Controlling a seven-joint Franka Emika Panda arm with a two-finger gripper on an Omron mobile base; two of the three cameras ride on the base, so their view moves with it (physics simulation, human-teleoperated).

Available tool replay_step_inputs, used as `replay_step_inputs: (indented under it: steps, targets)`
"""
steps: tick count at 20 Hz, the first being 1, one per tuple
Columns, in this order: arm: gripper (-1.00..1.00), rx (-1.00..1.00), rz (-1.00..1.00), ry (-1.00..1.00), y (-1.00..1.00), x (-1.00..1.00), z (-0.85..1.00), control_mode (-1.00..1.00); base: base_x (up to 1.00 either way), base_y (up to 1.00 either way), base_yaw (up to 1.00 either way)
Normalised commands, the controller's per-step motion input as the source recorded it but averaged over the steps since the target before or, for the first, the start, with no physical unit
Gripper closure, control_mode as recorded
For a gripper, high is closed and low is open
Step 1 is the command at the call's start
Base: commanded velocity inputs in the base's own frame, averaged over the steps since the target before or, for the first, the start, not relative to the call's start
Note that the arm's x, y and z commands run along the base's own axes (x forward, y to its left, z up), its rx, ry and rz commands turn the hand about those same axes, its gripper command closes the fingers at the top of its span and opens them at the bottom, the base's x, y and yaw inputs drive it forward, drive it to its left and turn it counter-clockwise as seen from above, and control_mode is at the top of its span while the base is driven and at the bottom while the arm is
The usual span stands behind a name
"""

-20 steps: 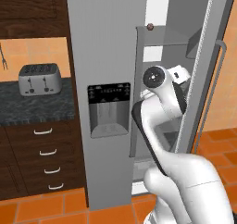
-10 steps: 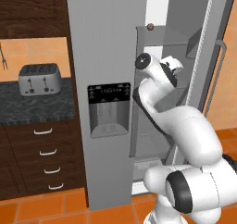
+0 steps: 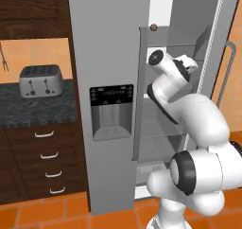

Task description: Take the strawberry from the fridge and place it on top of the pancake, located on the dining counter.

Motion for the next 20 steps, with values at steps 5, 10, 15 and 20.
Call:
replay_step_inputs:
  steps: [5,10,15,20]
  targets:
    - [-1.00,0.00,-0.06,-0.03,-1.00,-0.41,0.00,-1.00,0.00,0.00,0.00]
    - [-1.00,0.00,-0.04,-0.06,-1.00,-0.29,0.06,-1.00,0.00,0.00,0.00]
    - [-1.00,0.05,-0.03,0.00,-1.00,-0.04,0.01,-1.00,0.00,0.00,0.00]
    - [-1.00,0.12,-0.02,0.00,-0.95,0.00,0.00,-1.00,0.00,0.00,0.00]
